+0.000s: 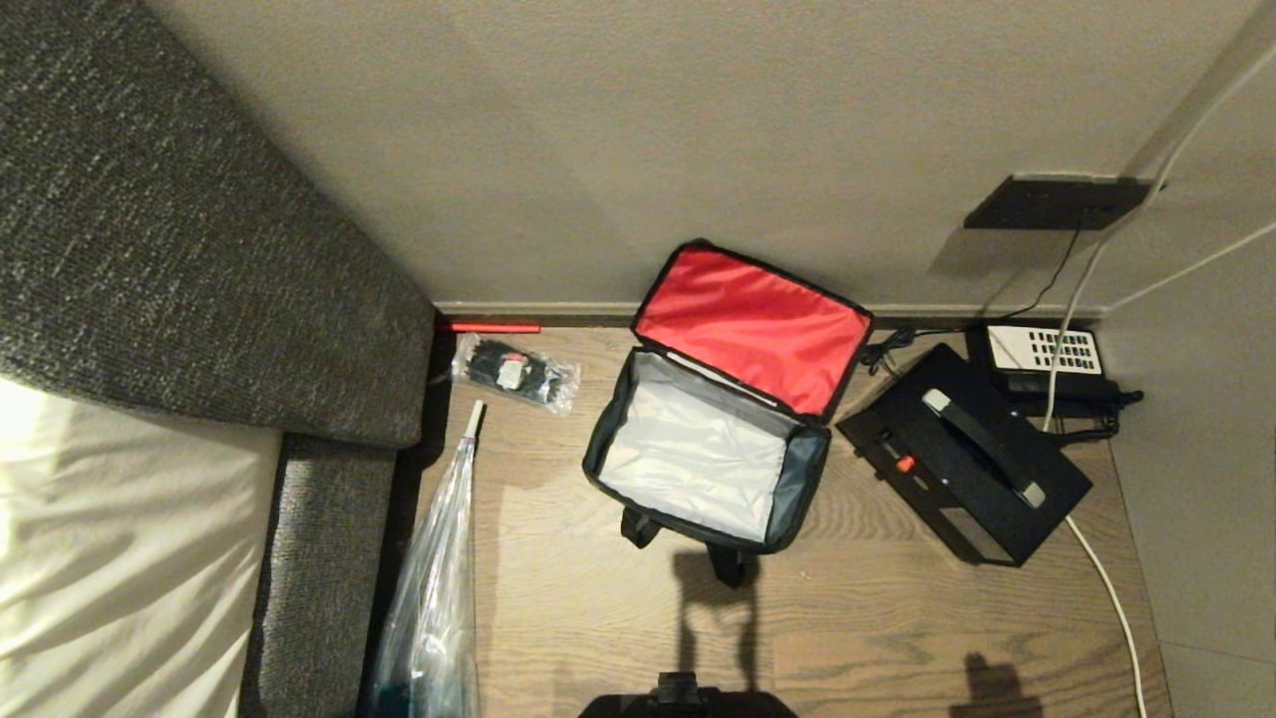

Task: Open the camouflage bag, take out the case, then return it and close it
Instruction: Grip the handle again

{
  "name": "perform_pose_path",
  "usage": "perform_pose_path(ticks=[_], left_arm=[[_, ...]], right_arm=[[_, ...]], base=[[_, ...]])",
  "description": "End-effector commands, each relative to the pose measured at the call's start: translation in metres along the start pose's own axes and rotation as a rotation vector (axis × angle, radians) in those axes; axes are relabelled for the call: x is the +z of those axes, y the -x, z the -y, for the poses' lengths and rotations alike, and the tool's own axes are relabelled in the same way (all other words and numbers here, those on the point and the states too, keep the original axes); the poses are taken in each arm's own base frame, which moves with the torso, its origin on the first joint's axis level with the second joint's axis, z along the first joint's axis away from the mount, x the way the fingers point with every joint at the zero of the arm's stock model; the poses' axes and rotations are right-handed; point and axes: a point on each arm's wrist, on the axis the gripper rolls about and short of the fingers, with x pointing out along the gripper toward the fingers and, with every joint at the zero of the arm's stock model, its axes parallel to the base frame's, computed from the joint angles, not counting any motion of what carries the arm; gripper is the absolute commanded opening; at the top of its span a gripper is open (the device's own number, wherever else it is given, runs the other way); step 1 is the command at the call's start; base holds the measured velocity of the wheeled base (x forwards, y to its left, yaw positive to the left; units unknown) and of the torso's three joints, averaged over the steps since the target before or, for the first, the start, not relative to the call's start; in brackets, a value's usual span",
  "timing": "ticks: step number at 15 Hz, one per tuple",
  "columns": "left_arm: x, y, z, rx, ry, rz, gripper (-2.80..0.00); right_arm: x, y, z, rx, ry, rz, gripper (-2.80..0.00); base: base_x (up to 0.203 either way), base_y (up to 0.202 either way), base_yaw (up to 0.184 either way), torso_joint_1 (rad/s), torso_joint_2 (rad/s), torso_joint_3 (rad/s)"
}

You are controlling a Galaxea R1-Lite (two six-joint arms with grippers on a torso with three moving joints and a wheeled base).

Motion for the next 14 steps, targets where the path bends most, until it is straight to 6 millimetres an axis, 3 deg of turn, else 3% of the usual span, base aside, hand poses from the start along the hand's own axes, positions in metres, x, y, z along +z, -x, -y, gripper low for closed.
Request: perform_pose_path(ticks=[1,3,4,5,7,9,12,14], left_arm=[[0.000,0.000,0.000,0.002,-0.003,-0.003,-2.80],[0.000,0.000,0.000,0.001,-0.001,-0.001,-2.80],[0.000,0.000,0.000,0.001,-0.001,-0.003,-2.80],[0.000,0.000,0.000,0.001,0.000,-0.001,-2.80],[0.000,0.000,0.000,0.001,0.000,-0.001,-2.80],[0.000,0.000,0.000,0.001,-0.001,-0.001,-2.80],[0.000,0.000,0.000,0.001,0.001,-0.001,-2.80],[0.000,0.000,0.000,0.001,-0.001,-0.001,-2.80]], right_arm=[[0.024,0.015,0.001,0.047,0.001,0.022,-2.80],[0.063,0.048,0.000,0.161,0.001,0.029,-2.80],[0.082,0.053,0.001,0.191,-0.004,0.030,-2.80],[0.101,0.046,0.002,0.210,-0.020,0.009,-2.80],[0.128,0.002,0.005,0.227,-0.068,-0.169,-2.80],[0.139,-0.061,0.007,0.207,-0.108,-0.421,-2.80],[0.128,-0.157,0.006,0.172,-0.135,-0.694,-2.80],[0.111,-0.218,0.008,0.140,-0.142,-0.749,-2.80]], base=[[0.000,0.000,0.000,0.000,0.00,0.000],[0.000,0.000,0.000,0.000,0.00,0.000],[0.000,0.000,0.000,0.000,0.00,0.000],[0.000,0.000,0.000,0.000,0.00,0.000],[0.000,0.000,0.000,0.000,0.00,0.000],[0.000,0.000,0.000,0.000,0.00,0.000],[0.000,0.000,0.000,0.000,0.00,0.000],[0.000,0.000,0.000,0.000,0.00,0.000]])
